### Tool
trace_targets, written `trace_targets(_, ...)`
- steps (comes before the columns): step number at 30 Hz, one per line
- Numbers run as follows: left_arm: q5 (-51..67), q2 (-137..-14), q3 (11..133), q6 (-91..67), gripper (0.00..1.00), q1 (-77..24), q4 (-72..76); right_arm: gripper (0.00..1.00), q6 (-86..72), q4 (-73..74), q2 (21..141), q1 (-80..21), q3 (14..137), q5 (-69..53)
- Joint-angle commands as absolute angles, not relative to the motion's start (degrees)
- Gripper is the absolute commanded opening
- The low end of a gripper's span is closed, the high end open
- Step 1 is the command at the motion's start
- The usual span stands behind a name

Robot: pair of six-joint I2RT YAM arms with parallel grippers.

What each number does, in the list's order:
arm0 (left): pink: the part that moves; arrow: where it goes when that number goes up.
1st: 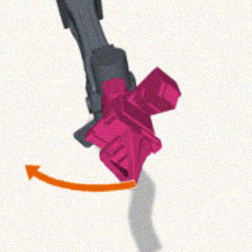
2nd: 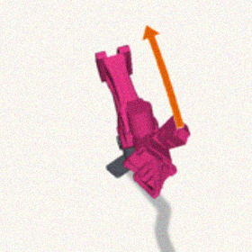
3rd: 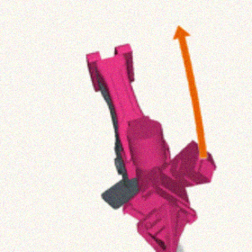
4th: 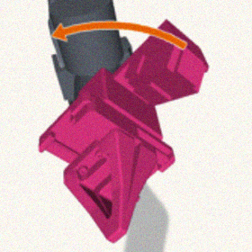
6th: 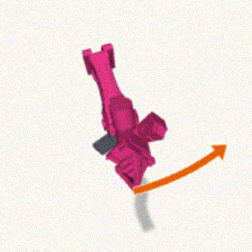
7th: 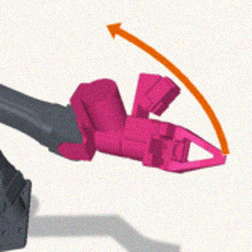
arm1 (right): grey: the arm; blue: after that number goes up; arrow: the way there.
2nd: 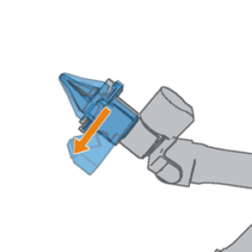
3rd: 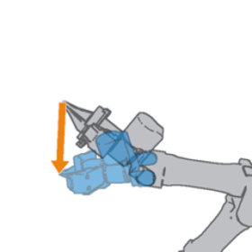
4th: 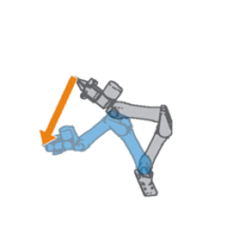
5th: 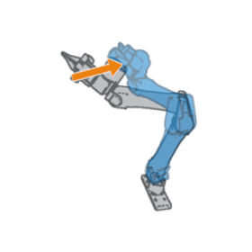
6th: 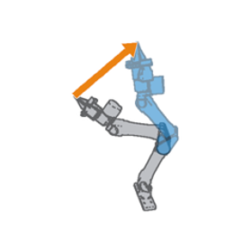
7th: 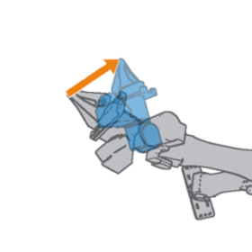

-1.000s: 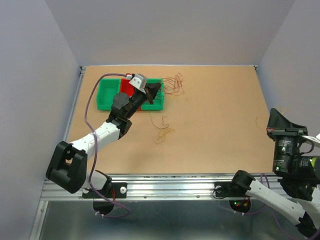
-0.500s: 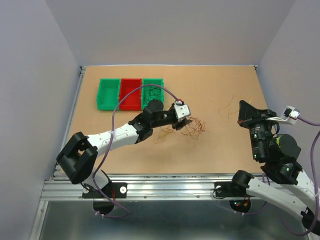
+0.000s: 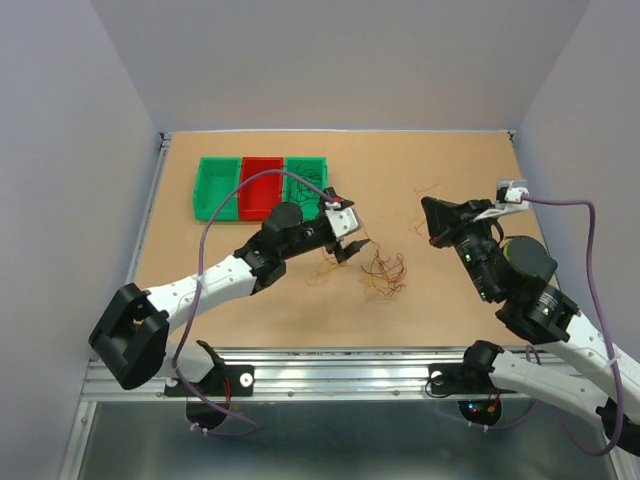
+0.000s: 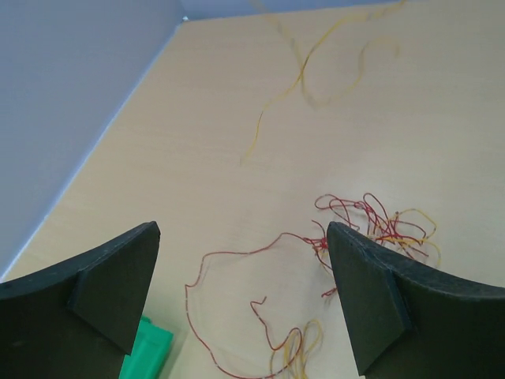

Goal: Untangle the cables

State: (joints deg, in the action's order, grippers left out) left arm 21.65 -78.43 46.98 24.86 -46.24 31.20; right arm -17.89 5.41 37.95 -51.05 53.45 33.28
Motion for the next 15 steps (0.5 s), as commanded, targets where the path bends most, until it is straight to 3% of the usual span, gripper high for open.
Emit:
trace_targets(1, 27.0, -71.9, 46.1, 21.3, 0.99, -44.3, 38.7, 0.01, -16.7, 5.8, 39.2, -51.0, 57.5, 25.3)
trace_targets(8, 42.1, -70.0, 39.8, 25.3, 0.99, -44.2, 48.6, 0.01, -15.3, 5.8, 44.1, -51.0, 59.2, 13.2)
trace_targets(15, 41.8, -71.3, 37.7, 26.0, 0.99, -44.2, 52.2, 0.01, -14.0, 6.0, 47.2, -50.9, 60.5, 5.3)
